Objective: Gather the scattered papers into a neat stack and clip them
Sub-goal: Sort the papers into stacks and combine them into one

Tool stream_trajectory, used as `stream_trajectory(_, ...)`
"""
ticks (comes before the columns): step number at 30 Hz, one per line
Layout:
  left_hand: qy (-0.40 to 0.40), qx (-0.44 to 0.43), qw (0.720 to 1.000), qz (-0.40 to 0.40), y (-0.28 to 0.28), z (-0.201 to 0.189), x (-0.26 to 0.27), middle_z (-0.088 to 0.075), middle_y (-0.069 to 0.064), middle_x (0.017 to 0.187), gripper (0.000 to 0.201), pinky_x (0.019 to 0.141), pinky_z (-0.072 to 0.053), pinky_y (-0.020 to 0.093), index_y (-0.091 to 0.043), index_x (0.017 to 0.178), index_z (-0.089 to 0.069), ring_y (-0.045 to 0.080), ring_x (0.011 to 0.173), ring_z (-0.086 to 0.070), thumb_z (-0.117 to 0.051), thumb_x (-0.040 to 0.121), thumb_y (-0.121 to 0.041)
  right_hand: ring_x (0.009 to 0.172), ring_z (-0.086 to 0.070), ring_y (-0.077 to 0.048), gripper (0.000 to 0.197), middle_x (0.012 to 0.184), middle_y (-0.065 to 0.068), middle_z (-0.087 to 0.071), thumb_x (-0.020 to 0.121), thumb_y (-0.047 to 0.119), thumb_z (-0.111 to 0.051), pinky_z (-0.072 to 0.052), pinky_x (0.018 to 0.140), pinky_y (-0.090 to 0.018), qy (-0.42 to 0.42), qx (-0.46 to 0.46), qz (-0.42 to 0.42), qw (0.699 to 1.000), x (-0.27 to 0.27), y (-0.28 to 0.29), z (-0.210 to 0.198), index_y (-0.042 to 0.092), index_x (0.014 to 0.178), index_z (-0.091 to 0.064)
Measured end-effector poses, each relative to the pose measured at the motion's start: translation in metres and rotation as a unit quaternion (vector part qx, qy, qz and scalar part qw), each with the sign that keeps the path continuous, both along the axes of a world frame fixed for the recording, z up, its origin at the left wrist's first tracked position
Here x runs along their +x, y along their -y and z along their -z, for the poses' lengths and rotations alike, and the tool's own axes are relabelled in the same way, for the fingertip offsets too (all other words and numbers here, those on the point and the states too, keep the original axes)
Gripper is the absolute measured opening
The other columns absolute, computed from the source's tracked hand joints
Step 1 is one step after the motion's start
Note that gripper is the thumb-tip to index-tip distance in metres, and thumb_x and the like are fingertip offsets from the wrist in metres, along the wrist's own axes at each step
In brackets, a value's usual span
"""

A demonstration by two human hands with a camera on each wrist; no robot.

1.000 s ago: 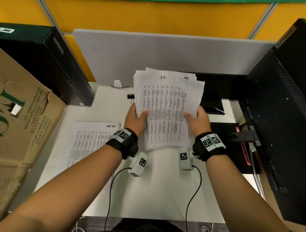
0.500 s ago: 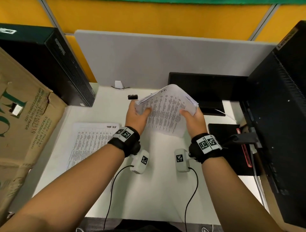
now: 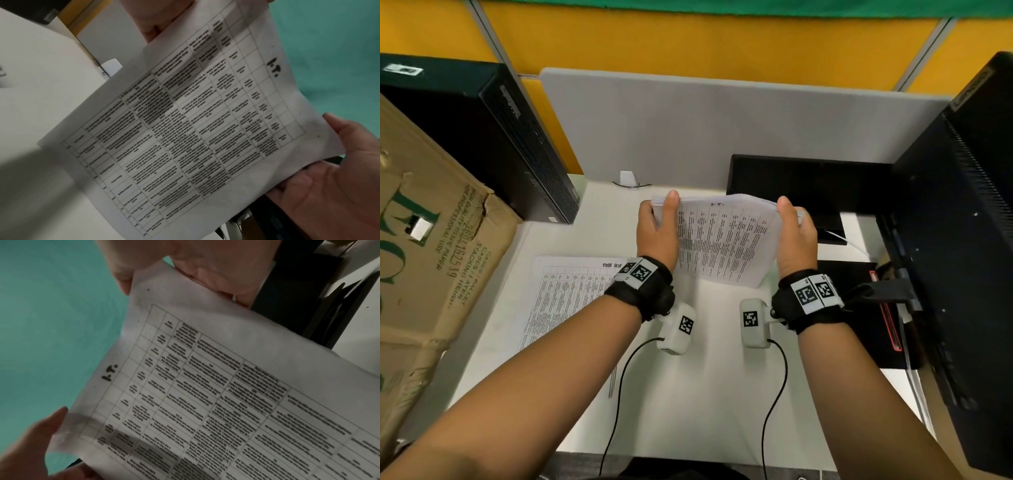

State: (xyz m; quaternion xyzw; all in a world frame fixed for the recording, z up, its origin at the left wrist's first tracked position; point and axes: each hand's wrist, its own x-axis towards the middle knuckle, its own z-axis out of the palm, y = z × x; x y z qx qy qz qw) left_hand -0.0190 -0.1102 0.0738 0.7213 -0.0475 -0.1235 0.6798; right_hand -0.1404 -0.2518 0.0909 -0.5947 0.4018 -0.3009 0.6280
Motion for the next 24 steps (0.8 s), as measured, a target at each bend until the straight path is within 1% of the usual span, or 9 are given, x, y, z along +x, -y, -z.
stream_trajectory(2,-0.022,0.010,1.000,0.013,0.001,-0.002,0.001,-0.058,0.008,0.130,0.087,0.109,-0.039,0.041,-0.007,0.127,-0.049,0.020,0.123,-0.053,-0.041,0.075,-0.076,0.066,-0.058,-0.007,0.029,0.075,0.006,-0.059,0.095,0.046,-0.049,-0.046,0.059,-0.021,0.006,0.001,0.007,1.000,0.000,0.000,-0.003,0.018,0.090,-0.054)
stream_trajectory(4,-0.033,0.011,0.999,0.025,0.002,-0.006,0.000,-0.049,0.011,0.142,0.099,0.113,-0.034,0.043,-0.008,0.138,-0.043,0.022,0.133,-0.045,-0.036,0.070,-0.080,0.064,-0.057,-0.006,0.029,0.073,0.007,-0.057,0.096,0.048,-0.047,-0.046,0.057,-0.019,0.005,0.000,-0.001,1.000,0.001,0.000,-0.003,0.020,0.087,-0.051)
stream_trajectory(6,-0.018,0.010,0.999,0.046,0.001,-0.007,-0.001,-0.056,0.011,0.133,0.085,0.104,-0.042,0.038,-0.009,0.131,-0.047,0.018,0.123,-0.053,-0.038,0.078,-0.074,0.070,-0.058,-0.007,0.025,0.080,0.006,-0.059,0.094,0.044,-0.053,-0.047,0.059,-0.019,0.005,-0.010,-0.037,0.999,-0.001,-0.001,-0.001,0.020,0.095,-0.050)
stream_trajectory(9,-0.002,0.021,0.993,0.114,-0.006,-0.006,-0.004,-0.062,-0.003,0.112,0.049,0.078,-0.049,0.023,-0.017,0.120,-0.045,0.003,0.100,-0.060,-0.061,0.085,-0.048,0.082,-0.061,-0.006,0.025,0.097,0.002,-0.061,0.088,0.020,-0.067,-0.049,0.060,-0.015,-0.009,-0.032,-0.101,0.994,-0.008,0.000,0.006,0.016,0.105,-0.049)
stream_trajectory(11,0.009,0.042,0.989,0.140,-0.008,-0.004,-0.005,-0.060,-0.007,0.111,0.043,0.076,-0.051,0.020,-0.020,0.122,-0.041,-0.001,0.098,-0.059,-0.066,0.087,-0.025,0.083,-0.060,-0.006,0.017,0.094,0.002,-0.061,0.088,0.004,-0.062,-0.047,0.063,-0.015,-0.039,-0.060,-0.108,0.992,-0.011,0.001,0.009,0.016,0.095,-0.052)
stream_trajectory(13,0.024,0.056,0.990,0.124,-0.007,-0.003,-0.005,-0.061,-0.004,0.110,0.033,0.084,-0.053,0.028,-0.021,0.119,-0.042,0.001,0.097,-0.059,-0.056,0.091,-0.011,0.078,-0.057,-0.008,0.022,0.084,0.002,-0.059,0.089,-0.003,-0.051,-0.044,0.066,-0.021,-0.050,-0.064,-0.093,0.992,-0.011,0.001,0.011,0.018,0.083,-0.053)
stream_trajectory(17,0.042,0.035,0.995,0.086,-0.008,0.002,-0.005,-0.061,0.000,0.109,0.029,0.089,-0.051,0.028,-0.020,0.119,-0.045,0.006,0.096,-0.059,-0.042,0.093,-0.007,0.081,-0.060,-0.017,0.018,0.085,-0.001,-0.062,0.085,-0.004,-0.046,-0.051,0.071,-0.030,-0.024,-0.034,-0.060,0.997,-0.012,0.001,0.018,0.012,0.086,-0.054)
stream_trajectory(20,0.041,0.046,0.994,0.087,-0.015,0.013,-0.009,-0.058,-0.006,0.101,0.027,0.075,-0.049,0.014,-0.013,0.120,-0.044,0.000,0.089,-0.056,-0.040,0.095,-0.005,0.090,-0.063,-0.019,0.027,0.094,0.000,-0.065,0.086,-0.002,-0.046,-0.053,0.074,-0.034,-0.037,0.010,-0.050,0.998,-0.016,-0.001,0.029,0.021,0.091,-0.060)
stream_trajectory(24,0.002,0.090,0.991,0.097,-0.021,0.039,-0.022,-0.056,-0.002,0.095,0.022,0.065,-0.047,0.019,-0.006,0.119,-0.041,0.007,0.080,-0.054,-0.034,0.098,-0.006,0.102,-0.061,-0.029,0.035,0.110,-0.007,-0.065,0.088,-0.001,-0.043,-0.048,0.066,-0.028,-0.079,0.066,-0.048,0.994,-0.018,-0.009,0.056,0.014,0.116,-0.058)
